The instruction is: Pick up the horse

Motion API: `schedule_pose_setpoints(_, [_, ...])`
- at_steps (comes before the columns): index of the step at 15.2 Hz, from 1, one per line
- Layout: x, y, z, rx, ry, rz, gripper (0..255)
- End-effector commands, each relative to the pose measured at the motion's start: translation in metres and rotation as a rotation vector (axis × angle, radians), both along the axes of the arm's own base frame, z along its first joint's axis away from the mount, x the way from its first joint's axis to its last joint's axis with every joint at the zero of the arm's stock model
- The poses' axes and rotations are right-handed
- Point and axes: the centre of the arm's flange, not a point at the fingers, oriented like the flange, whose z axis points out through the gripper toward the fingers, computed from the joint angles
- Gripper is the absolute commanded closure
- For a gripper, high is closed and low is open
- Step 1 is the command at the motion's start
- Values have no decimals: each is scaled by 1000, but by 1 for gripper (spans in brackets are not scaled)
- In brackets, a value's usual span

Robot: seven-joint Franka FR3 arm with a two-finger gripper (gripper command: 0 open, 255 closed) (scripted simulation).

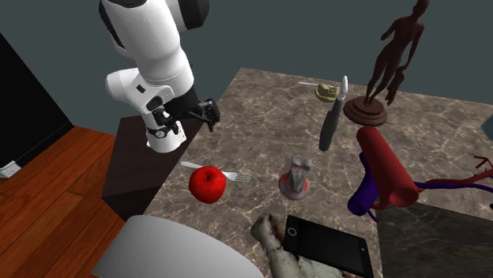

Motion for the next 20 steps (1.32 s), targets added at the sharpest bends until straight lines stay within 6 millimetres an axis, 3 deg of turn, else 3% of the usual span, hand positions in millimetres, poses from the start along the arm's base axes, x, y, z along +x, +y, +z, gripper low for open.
schedule_pose_setpoints(1, [14, 24, 2, 0, -6, -2, 0])
schedule_pose_setpoints(20, [134, 241, 6, -7, -59, -5, 0])
